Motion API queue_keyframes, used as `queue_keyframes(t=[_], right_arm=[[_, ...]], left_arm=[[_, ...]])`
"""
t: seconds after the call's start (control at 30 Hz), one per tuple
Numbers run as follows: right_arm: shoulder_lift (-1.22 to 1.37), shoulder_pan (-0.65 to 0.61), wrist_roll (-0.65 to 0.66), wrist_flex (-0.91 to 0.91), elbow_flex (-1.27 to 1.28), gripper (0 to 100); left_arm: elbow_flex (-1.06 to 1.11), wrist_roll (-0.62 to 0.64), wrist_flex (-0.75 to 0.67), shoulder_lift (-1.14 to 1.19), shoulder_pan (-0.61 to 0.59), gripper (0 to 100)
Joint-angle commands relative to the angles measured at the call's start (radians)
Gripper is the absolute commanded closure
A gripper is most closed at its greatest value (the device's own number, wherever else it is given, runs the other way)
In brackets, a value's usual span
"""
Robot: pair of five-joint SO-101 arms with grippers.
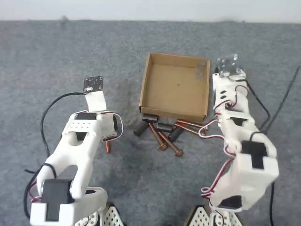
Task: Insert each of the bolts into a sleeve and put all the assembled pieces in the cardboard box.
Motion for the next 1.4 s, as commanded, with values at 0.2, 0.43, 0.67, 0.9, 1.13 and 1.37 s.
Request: queue_keyframes(t=[0.2,0.43,0.67,0.9,1.13,1.37], right_arm=[[-0.031,-0.067,-0.44,-0.136,-0.008,99.1],[-0.084,-0.199,-0.5,-0.145,0.123,99.1],[-0.268,-0.32,-0.5,-0.145,0.318,99.1],[-0.41,-0.4,-0.497,-0.268,0.551,99.1],[-0.414,-0.45,-0.496,-0.417,0.701,99.1],[-0.414,-0.46,-0.494,-0.484,0.781,99.1]], left_arm=[[-0.004,-0.011,-0.023,-0.058,-0.003,99],[-0.005,-0.011,-0.043,-0.058,-0.003,99],[-0.005,-0.011,-0.044,-0.058,0.002,99],[-0.005,-0.011,-0.044,-0.058,0.002,99],[-0.004,-0.011,-0.041,-0.058,0.002,99],[-0.004,-0.011,-0.038,-0.058,0.002,99]])
